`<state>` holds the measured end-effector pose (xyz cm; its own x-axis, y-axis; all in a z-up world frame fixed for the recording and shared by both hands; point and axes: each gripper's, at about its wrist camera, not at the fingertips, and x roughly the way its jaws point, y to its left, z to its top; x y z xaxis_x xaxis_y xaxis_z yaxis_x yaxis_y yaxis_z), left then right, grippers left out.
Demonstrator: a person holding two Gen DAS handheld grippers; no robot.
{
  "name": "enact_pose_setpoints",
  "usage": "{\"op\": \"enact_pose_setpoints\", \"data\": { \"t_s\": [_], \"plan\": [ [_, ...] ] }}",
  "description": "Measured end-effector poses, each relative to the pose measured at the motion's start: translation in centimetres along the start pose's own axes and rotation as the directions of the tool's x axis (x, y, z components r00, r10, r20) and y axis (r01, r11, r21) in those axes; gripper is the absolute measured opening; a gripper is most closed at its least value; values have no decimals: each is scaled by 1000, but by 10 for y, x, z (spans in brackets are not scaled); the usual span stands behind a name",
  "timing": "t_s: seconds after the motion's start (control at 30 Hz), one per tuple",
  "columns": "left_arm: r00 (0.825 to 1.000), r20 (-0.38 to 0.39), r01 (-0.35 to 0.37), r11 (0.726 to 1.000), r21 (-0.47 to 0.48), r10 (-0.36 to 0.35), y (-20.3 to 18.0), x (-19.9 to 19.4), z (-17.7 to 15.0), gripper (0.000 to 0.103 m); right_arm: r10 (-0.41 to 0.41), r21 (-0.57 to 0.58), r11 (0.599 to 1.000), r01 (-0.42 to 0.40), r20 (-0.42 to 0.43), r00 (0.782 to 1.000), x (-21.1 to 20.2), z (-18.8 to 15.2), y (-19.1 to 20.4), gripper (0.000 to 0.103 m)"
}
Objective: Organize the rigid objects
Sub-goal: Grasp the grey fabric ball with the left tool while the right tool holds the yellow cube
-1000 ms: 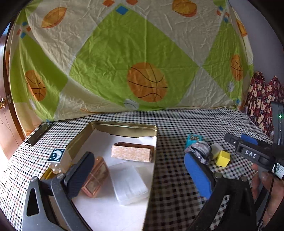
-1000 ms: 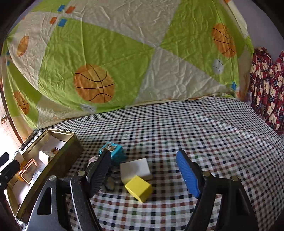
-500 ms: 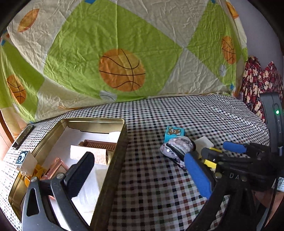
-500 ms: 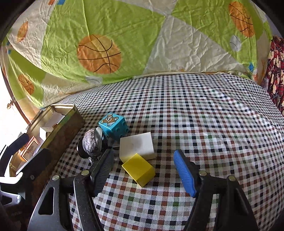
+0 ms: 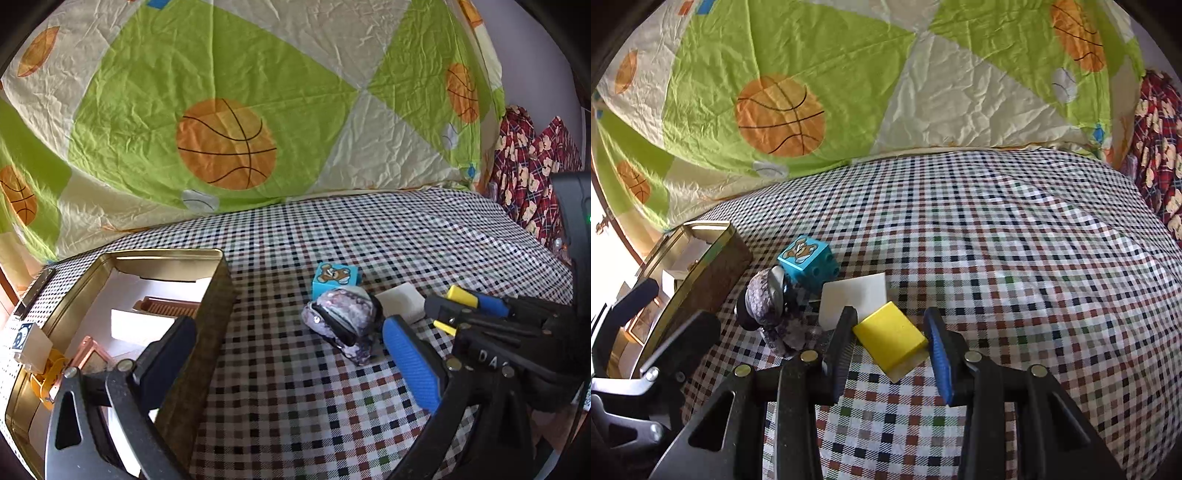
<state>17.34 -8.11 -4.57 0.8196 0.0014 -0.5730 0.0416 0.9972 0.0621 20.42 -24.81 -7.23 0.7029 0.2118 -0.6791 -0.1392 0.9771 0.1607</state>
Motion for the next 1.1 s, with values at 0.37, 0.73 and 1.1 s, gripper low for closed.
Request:
{"op": "enact_pose_setpoints", "data": {
  "t_s": [0.37,0.73,1.1],
  "plan": [
    [990,-128,54,998,21,-51,-23,43,9,101,-23,66,998,18,74,997,-17,1,-13,40],
    [975,-179,128,992,-13,-129,-21,57,13,57,-26,57,998,20,97,995,-22,0,-11,40],
    [992,-71,99,994,-36,-101,-4,28,8,57,-8,14,1000,7,136,991,-29,1,-3,40]
  ]
}}
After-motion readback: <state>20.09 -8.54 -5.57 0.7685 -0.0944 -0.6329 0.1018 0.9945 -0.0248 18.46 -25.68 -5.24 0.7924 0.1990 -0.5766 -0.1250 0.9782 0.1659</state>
